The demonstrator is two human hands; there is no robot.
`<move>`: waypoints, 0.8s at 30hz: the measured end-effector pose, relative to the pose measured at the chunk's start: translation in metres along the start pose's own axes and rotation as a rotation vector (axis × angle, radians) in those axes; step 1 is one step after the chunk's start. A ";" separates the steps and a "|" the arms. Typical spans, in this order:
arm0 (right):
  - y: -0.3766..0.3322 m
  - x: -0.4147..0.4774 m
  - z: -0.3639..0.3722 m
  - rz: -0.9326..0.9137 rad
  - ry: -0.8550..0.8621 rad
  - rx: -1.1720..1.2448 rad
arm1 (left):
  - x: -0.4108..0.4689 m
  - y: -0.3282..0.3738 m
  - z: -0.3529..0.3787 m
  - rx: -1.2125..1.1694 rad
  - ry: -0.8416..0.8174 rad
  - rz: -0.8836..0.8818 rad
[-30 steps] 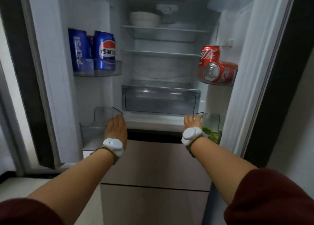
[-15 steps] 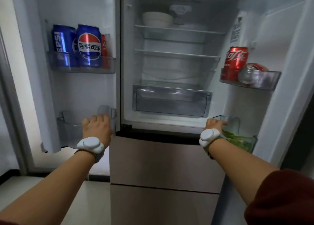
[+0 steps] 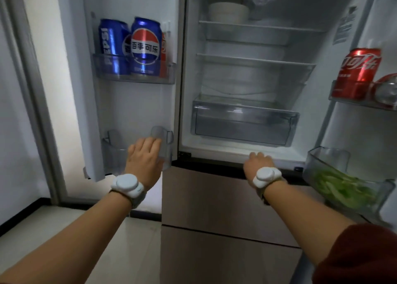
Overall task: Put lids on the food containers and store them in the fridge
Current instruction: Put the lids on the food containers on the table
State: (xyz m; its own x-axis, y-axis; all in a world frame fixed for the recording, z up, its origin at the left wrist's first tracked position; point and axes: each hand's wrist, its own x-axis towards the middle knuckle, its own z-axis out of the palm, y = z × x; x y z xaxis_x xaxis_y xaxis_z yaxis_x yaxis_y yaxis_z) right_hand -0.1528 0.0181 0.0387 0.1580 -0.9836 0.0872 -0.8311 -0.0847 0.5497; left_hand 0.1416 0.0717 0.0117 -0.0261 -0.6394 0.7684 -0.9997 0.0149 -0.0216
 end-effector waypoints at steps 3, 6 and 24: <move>-0.058 -0.001 -0.010 -0.241 0.057 0.258 | -0.044 -0.013 -0.014 -0.039 0.151 -0.006; -0.130 -0.014 -0.030 -0.556 0.027 0.409 | -0.117 -0.038 -0.035 -0.067 -0.032 -0.141; -0.530 -0.245 -0.270 -1.571 0.293 0.506 | -0.453 -0.260 -0.360 0.459 -0.405 -1.257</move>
State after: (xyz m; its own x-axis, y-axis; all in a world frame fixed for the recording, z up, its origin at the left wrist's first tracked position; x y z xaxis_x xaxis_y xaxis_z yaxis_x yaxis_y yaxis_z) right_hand 0.3932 0.3473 -0.0500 0.9848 0.1560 -0.0765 0.1523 -0.9869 -0.0523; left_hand 0.4122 0.6345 -0.1004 0.9575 -0.2125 0.1949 -0.2607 -0.9268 0.2705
